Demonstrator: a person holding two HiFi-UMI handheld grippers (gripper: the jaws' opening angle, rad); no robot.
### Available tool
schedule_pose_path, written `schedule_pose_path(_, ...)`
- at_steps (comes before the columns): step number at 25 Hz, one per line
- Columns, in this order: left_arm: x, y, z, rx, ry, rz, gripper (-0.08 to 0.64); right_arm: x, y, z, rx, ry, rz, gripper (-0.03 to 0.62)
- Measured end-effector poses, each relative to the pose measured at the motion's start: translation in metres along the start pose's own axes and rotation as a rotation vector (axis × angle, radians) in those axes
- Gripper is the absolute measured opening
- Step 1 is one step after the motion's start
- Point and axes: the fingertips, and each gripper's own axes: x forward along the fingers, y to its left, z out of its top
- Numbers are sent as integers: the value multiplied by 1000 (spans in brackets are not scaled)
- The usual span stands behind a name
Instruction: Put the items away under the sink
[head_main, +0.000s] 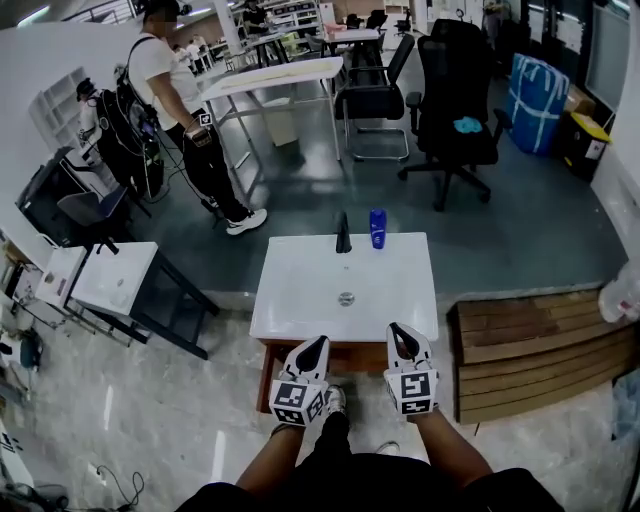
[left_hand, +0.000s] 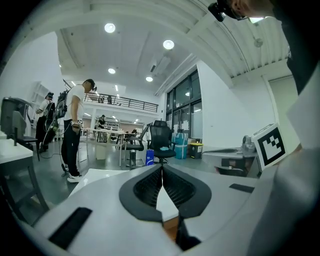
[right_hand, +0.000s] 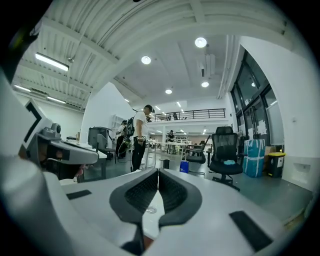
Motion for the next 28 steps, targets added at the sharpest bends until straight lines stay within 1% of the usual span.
schedule_pose_path(3,27,20,4,5,-2,-22,21,40,-7,-3,4,20,-30,21)
schedule_pose_path(7,66,56,12,2,-6,-42,21,99,-22,-8,12,41,-78,21)
schedule_pose_path(13,115,106,21,21,16,-93,21,182,-48,-17,64,71,-148,21)
schedule_pose_path(16,134,126,25,33,25,-115,21,214,-58,-20,74,76,-181,21)
schedule_pose_path(19,150,143,28,34,29,-127,21,239,-66,-18,98,50,-184,21)
schedule_pose_path(21,159,154,28,38,34,-132,21,256,-74,-23,108,68,-202,21)
schedule_pose_path(22,164,160,27,38,39,-133,21,264,-78,-28,112,87,-215,33)
schedule_pose_path(24,173,171,22,36,54,-135,21,280,-86,-37,121,127,-237,142)
schedule_pose_path(25,177,177,19,35,63,-138,21,287,-89,-42,128,146,-250,184)
schedule_pose_path(28,184,190,11,26,83,-140,21,305,-99,-55,146,182,-303,248)
